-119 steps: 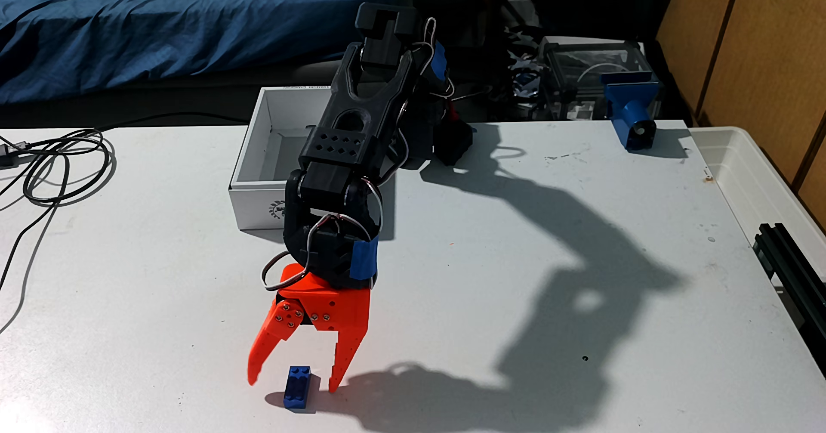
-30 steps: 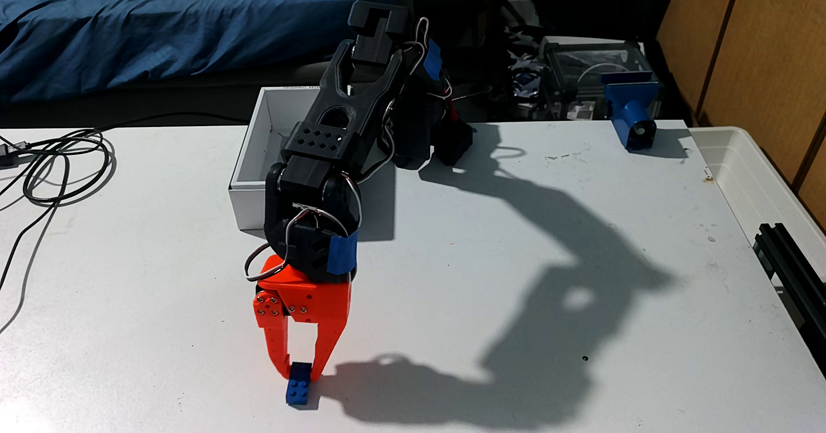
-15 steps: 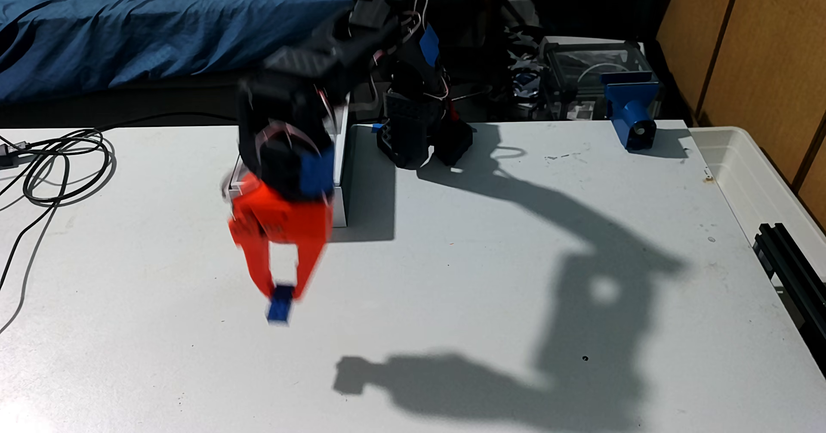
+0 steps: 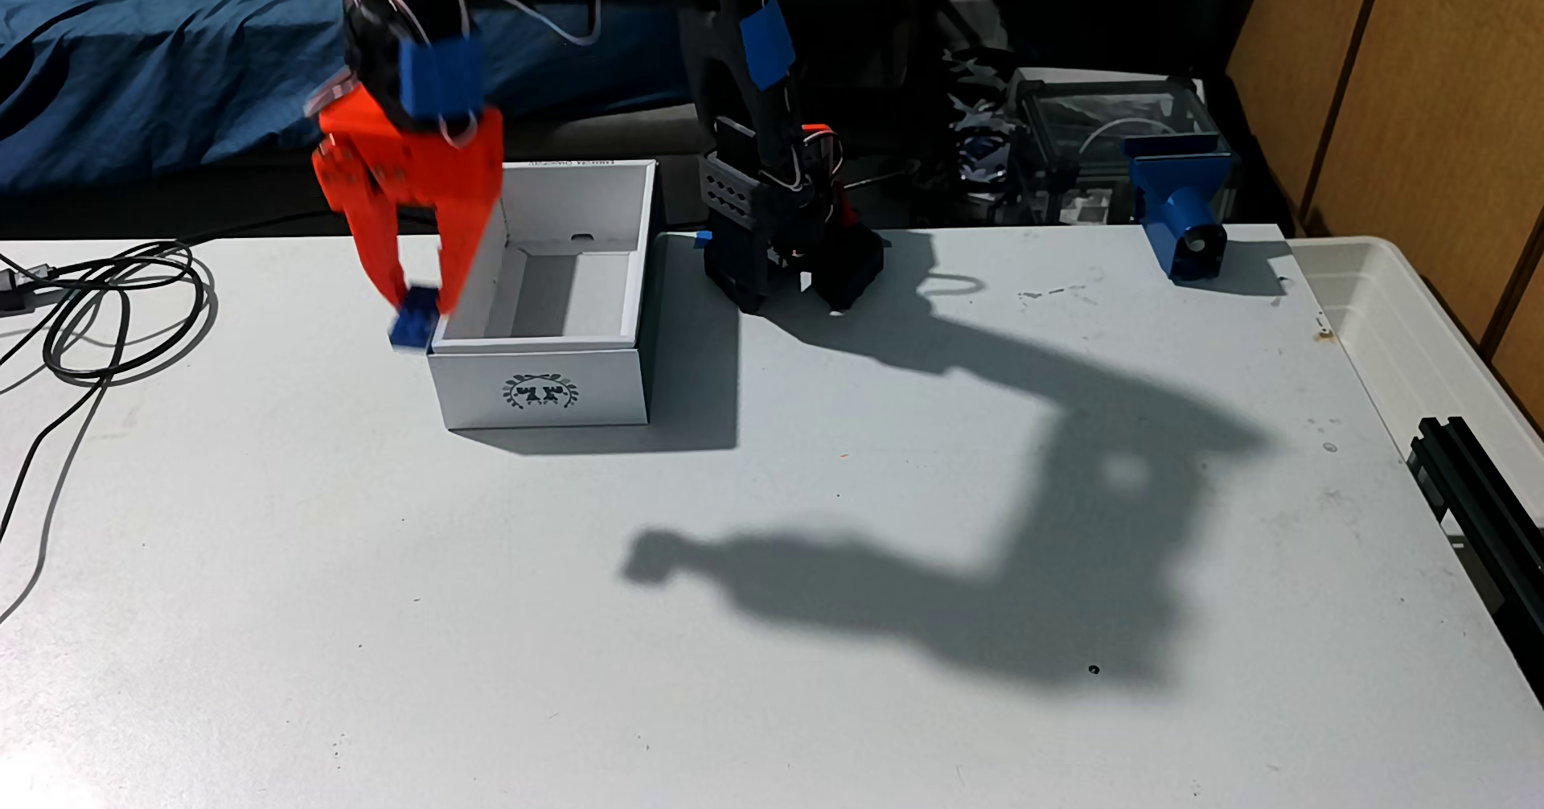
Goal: Grab the blue brick and place in box
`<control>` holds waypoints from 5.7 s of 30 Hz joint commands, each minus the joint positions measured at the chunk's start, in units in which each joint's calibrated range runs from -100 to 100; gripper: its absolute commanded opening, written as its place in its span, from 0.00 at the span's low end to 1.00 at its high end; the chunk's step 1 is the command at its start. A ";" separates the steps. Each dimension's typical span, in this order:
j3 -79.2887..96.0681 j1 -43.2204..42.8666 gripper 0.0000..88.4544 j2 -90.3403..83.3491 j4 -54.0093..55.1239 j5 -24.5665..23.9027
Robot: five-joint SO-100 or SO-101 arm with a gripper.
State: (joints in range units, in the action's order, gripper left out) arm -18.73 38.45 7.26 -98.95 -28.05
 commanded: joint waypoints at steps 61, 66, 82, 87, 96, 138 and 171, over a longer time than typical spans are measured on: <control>66.56 25.29 0.22 -42.06 27.81 28.87; 64.69 29.90 0.10 -42.06 28.50 29.97; 44.73 29.23 0.01 -42.06 36.95 31.45; 45.79 22.77 0.01 -42.15 40.57 27.55; 62.39 8.88 0.01 -56.10 59.35 19.92; 103.65 -44.10 0.01 -88.32 62.88 24.03; 118.11 -45.58 0.01 -107.26 57.89 26.61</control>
State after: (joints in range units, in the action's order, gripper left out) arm 99.37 -6.64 -99.41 -42.12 -1.79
